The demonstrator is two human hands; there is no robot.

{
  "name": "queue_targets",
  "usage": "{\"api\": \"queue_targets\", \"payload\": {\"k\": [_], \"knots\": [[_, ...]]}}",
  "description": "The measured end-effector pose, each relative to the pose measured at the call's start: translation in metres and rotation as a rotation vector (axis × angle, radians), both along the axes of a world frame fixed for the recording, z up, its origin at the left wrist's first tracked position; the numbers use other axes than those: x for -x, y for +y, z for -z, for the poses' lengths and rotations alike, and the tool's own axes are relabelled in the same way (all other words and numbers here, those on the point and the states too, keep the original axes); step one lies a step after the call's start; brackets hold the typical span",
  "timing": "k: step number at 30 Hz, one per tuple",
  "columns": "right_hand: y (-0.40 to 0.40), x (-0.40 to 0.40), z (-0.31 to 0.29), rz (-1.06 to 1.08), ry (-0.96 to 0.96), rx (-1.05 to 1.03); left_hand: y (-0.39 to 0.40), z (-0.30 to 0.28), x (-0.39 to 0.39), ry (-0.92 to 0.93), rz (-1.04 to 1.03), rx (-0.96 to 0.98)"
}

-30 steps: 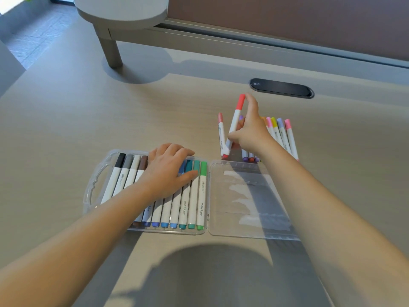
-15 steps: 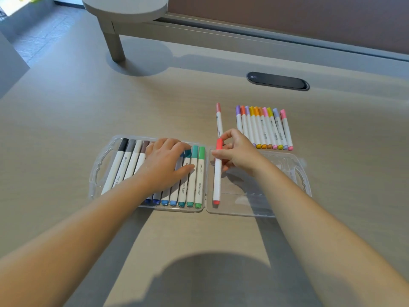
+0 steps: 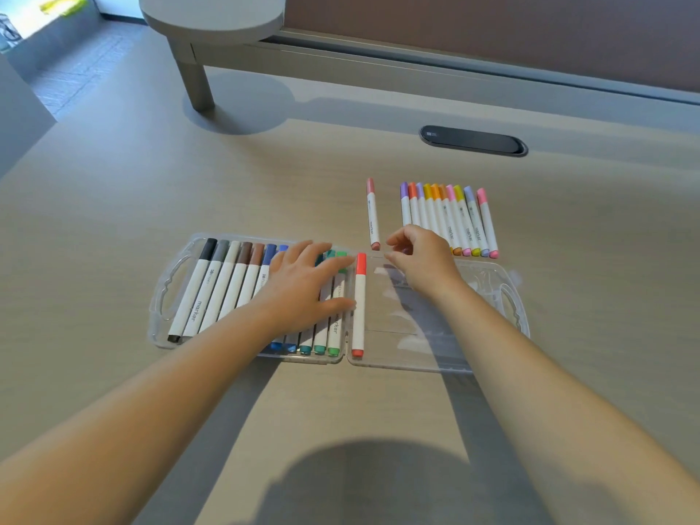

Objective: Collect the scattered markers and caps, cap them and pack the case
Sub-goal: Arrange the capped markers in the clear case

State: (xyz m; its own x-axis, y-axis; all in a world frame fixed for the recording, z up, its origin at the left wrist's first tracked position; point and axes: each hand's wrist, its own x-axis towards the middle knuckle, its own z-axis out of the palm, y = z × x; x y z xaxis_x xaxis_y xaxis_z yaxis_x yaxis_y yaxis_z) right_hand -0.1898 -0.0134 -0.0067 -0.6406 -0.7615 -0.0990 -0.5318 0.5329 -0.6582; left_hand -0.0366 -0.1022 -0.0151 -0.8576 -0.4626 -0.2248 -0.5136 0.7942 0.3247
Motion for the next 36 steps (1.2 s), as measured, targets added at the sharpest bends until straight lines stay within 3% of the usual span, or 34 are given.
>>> {"api": "queue_targets", "payload": {"k": [4, 15, 21, 30, 36], "knots": [[0.010, 0.017, 0.005, 0.036, 0.143, -0.124, 0.002, 0.005, 0.010, -0.080, 0.025, -0.008], [0.015, 0.026, -0.001, 0.034, 0.115, -0.160, -0.006, 0.004, 0.017, -0.153, 0.084, 0.097], [-0.004, 0.038, -0.005, 0.148, 0.157, -0.103, -0.018, 0.005, 0.013, -0.114, 0.020, 0.034], [-0.047, 0.046, -0.005, 0.093, 0.269, -0.426, -0.025, 0.007, 0.011, 0.048, -0.093, -0.103], [-0.055, 0.041, -0.013, 0.113, 0.319, -0.419, -0.025, 0.008, 0.010, 0.053, -0.063, -0.103]]}}
